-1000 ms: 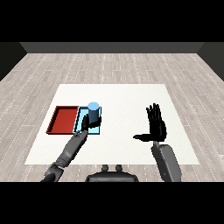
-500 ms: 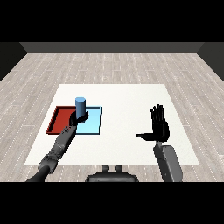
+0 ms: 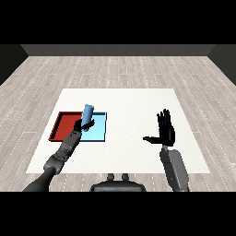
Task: Pick the blue can and put it in the blue box
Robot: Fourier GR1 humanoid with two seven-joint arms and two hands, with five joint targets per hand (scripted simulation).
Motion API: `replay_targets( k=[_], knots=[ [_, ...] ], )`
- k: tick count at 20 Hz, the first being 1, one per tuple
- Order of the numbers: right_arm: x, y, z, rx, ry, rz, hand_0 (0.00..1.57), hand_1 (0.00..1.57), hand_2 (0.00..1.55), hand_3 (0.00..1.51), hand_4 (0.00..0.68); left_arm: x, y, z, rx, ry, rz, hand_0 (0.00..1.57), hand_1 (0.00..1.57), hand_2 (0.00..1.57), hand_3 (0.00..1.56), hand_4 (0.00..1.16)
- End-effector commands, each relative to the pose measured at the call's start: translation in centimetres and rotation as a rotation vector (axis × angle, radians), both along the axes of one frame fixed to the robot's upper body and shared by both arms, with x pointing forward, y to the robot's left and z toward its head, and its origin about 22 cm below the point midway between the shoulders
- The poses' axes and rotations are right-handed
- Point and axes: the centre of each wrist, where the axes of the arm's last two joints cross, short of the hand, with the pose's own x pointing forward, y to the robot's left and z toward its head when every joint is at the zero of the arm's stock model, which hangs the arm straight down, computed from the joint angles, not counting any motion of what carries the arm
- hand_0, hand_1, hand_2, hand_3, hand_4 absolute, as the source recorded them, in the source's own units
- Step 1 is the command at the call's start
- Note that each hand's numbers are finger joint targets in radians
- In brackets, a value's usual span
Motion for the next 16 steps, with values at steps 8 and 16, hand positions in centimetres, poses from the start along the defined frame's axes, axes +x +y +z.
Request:
replay_targets(
  k=[8,16],
  knots=[
    [0.0,-1.7,-2.2,0.02,0.02,-0.013,0.0,0.0,0.0,0.0,0.0,-2.3,0.1,-3.0,-0.03,0.264,0.0,1.57,1.57,1.43,0.0,0.78],
    [0.4,-1.6,-1.4,0.023,0.001,0.024,0.0,0.0,0.0,0.0,0.0,-2.8,-0.9,-3.7,0.092,0.295,-0.005,0.0,0.0,0.0,0.0,0.0]
  ],
)
